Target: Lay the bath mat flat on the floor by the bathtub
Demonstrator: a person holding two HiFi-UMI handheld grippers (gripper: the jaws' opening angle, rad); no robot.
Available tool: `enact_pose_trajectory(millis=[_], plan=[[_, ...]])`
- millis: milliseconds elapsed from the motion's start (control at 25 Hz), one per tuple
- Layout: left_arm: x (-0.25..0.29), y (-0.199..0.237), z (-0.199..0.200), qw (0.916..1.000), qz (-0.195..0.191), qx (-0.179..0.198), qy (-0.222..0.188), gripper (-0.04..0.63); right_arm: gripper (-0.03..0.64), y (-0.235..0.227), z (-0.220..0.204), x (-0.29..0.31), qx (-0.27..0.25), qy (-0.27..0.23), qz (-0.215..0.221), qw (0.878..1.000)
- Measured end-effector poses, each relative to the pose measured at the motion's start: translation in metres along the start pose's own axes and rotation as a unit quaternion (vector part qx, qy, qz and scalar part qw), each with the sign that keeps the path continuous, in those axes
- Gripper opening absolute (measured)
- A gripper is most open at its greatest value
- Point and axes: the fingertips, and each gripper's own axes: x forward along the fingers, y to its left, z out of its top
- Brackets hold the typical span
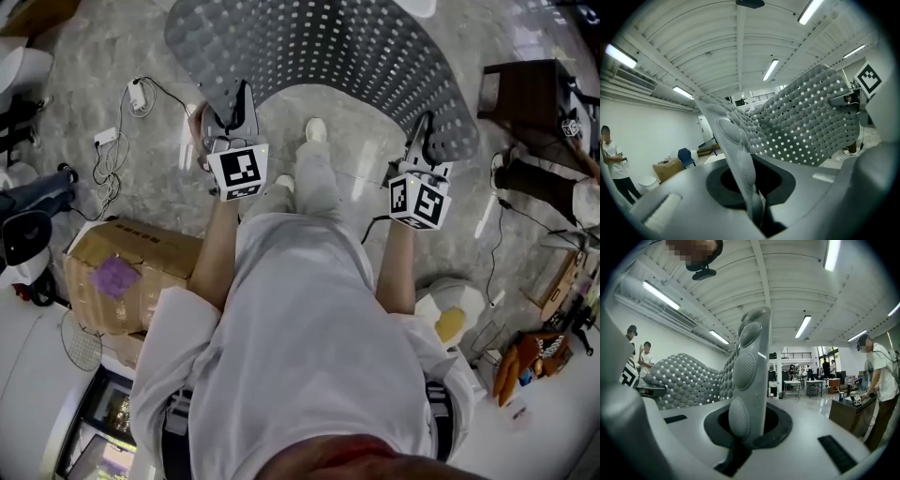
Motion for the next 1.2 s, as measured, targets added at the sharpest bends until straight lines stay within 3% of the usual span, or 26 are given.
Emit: enact_pose_trajectory(millis=[200, 600, 880, 1200], plan=[[0.066, -0.014, -0.032, 0.9999, -0.005, 0.008, 0.007, 0.015, 0.018, 0.002, -0.058, 0.068, 0.013, 0.033, 0.013, 0.999], [0.173, -0.056, -0.151, 0.9992, -0.007, 0.007, 0.038, 0.015, 0.018, -0.025, -0.194, 0.149, 0.013, 0.061, 0.022, 0.998], [0.244, -0.092, -0.291, 0.9985, -0.001, 0.014, 0.052, 0.015, 0.018, -0.025, -0.35, 0.197, 0.012, 0.092, 0.035, 0.995], [0.314, -0.139, -0.461, 0.9974, 0.004, -0.007, 0.072, 0.015, 0.018, -0.03, -0.542, 0.236, -0.007, 0.13, 0.046, 0.99]])
